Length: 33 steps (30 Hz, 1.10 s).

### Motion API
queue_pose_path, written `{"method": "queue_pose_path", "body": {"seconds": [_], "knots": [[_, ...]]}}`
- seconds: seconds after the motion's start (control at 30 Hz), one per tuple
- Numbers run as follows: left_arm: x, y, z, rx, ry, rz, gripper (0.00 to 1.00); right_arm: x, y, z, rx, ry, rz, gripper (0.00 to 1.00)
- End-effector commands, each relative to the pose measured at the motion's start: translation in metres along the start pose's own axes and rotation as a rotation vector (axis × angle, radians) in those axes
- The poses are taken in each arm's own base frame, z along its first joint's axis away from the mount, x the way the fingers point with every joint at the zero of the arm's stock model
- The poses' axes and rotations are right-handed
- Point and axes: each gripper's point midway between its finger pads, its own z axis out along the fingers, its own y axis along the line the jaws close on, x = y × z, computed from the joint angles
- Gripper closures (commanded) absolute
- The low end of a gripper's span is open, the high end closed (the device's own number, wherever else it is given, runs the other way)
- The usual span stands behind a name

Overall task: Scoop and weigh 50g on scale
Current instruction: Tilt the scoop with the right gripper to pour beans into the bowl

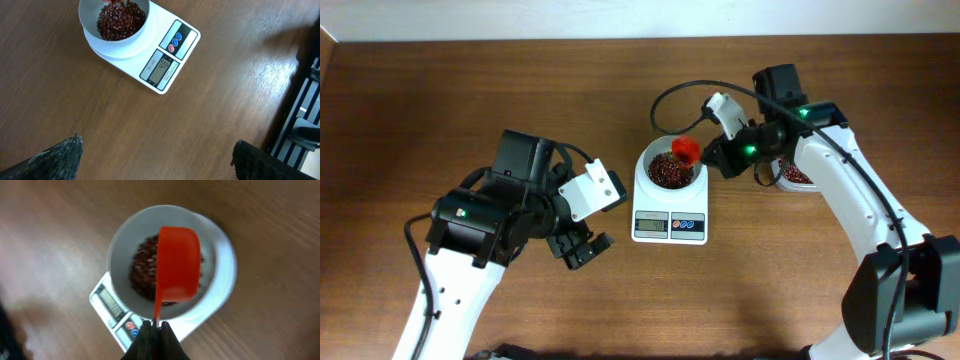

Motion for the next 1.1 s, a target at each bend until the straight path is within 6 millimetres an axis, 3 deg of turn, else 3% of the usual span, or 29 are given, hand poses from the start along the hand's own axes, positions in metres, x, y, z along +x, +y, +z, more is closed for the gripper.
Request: {"method": "queue_pose_path", "body": {"seconds": [0.0, 0.03, 0.57, 0.6, 0.67, 0.7, 0.73, 0.77, 0.8, 1.07], "knots": [[-0.005, 0.001, -0.004, 0.0, -0.019, 0.01, 0.01, -0.009, 0.023, -0.01, -0.088, -0.04, -0.093, 0.96], [-0.005, 0.001, -0.004, 0.0, -0.019, 0.01, 0.01, -0.007, 0.007, -0.009, 0.001, -0.02, -0.011, 0.96], [-0.005, 0.001, -0.004, 0.0, -0.019, 0.01, 0.01, -0.009, 0.012, -0.01, -0.026, -0.031, -0.005, 0.96], [-0.005, 0.001, -0.004, 0.0, -0.019, 0.01, 0.01, -0.007, 0.026, -0.011, -0.102, -0.034, -0.079, 0.96], [-0.005, 0.001, -0.004, 0.0, -0.019, 0.01, 0.01, -0.004, -0.007, -0.01, 0.083, -0.001, 0.055, 0.96], [-0.005, 0.001, -0.004, 0.0, -0.019, 0.01, 0.01, -0.006, 0.018, -0.012, -0.05, -0.016, -0.043, 0.96], [-0.005, 0.001, -0.004, 0.0, -0.019, 0.01, 0.01, -0.009, 0.022, -0.012, -0.077, -0.035, -0.058, 0.96], [-0.005, 0.001, -0.004, 0.0, -0.019, 0.01, 0.01, -0.008, 0.015, -0.012, -0.035, -0.024, -0.031, 0.96], [-0.005, 0.001, -0.004, 0.0, -0.019, 0.01, 0.01, -0.006, 0.023, -0.013, -0.081, -0.022, -0.072, 0.96], [-0.005, 0.001, -0.004, 0.0, -0.019, 0.01, 0.01, -0.006, 0.022, -0.013, -0.076, -0.021, -0.036, 0.96]]}}
